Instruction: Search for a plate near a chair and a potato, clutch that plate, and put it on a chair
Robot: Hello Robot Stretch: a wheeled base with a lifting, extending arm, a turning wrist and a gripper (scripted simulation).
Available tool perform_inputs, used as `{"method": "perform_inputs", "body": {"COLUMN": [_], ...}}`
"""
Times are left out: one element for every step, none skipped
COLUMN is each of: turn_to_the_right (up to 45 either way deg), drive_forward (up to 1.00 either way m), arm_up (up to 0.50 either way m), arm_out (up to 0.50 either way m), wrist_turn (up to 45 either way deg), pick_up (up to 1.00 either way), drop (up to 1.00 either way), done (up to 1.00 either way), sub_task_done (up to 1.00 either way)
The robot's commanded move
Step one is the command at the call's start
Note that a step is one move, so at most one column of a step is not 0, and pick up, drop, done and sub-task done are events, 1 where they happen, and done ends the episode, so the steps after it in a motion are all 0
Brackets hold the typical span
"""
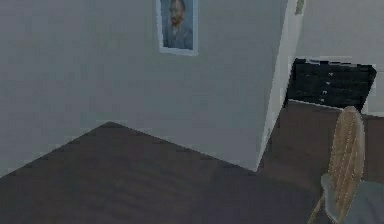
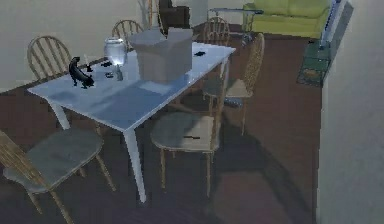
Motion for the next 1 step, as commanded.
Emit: {"method": "perform_inputs", "body": {"turn_to_the_right": [0.0], "drive_forward": [0.1], "arm_up": [0.0], "arm_out": [0.0], "wrist_turn": [0.0], "pick_up": [0.0], "drop": [0.0], "done": [0.0], "sub_task_done": [0.0]}}
